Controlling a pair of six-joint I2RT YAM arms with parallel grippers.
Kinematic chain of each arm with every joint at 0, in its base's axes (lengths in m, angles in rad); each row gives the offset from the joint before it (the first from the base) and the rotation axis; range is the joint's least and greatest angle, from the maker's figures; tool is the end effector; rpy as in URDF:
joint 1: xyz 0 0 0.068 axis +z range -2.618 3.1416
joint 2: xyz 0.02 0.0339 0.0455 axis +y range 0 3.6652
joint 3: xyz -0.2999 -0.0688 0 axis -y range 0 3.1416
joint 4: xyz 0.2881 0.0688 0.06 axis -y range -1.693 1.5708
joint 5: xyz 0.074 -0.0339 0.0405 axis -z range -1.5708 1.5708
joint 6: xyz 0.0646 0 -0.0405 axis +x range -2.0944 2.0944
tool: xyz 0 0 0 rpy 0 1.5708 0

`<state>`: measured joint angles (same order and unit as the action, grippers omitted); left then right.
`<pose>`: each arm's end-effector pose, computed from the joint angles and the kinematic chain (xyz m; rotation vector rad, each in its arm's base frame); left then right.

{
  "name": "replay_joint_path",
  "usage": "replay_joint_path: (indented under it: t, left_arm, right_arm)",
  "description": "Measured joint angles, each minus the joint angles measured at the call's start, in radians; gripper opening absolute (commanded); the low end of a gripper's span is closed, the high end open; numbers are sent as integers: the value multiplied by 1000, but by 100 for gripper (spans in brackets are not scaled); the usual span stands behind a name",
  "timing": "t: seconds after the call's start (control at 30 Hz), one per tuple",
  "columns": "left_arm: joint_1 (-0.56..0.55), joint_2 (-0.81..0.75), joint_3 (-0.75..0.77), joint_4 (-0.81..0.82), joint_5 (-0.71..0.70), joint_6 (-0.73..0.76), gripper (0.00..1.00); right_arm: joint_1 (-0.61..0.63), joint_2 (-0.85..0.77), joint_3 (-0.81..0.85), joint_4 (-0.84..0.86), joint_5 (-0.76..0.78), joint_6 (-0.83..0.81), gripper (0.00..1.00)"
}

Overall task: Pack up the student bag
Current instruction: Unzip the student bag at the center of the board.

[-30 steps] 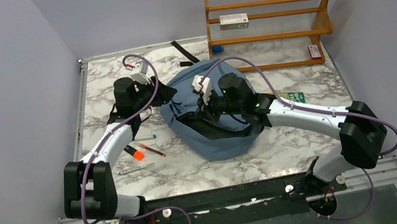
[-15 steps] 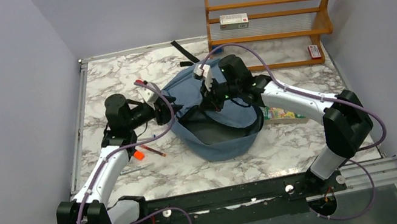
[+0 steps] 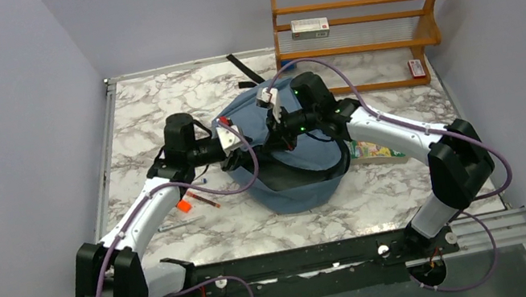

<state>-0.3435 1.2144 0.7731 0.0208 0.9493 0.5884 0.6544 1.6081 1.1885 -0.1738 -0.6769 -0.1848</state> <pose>0.2680 -0.1516 0.2802 1.3324 1.3268 -0.7685 0.3101 0.2889 0.2811 -1.2402 1.7949 0.9994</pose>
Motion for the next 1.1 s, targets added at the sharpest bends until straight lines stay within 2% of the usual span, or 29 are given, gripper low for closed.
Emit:
replay_joint_path:
  t: [0.2,0.3,0.43,0.47,0.53,0.57,0.67,0.77,0.93,1.1]
  left_arm:
    - [-24,55,18,-69,-14,60,44]
    - [-32,60,18,-93,-34,90,39]
    - [-46,70,18,-102,-53,112,28]
    - [-48,76,19,-102,-56,116,23]
    - [-51,93,26,-105,-61,120,6]
    - [-51,103,32,-107,-62,121,0]
    - [-51,116,42,-105,-65,124,0]
    - [-51,116,37,-88,-84,102,0]
    - [-51,97,-35,40,-137,-32,0]
    - [-43,82,-116,182,-214,-240,0]
  right_arm:
    - [0,0,0,0,-21,0,0]
    - [0,0,0,0,-34,0,1]
    - [0,-1,-2,0,-52,-5,4]
    - [0,-3,-5,0,-54,-7,6]
    - [0,-10,-15,0,-55,-8,8]
    - [0,-15,-21,0,-56,-8,11]
    - [0,-31,-32,0,-54,-7,30]
    - [0,-74,-57,11,-42,-2,42]
    - [0,-216,-139,34,50,12,57]
    - [0,-320,-177,20,175,-8,65]
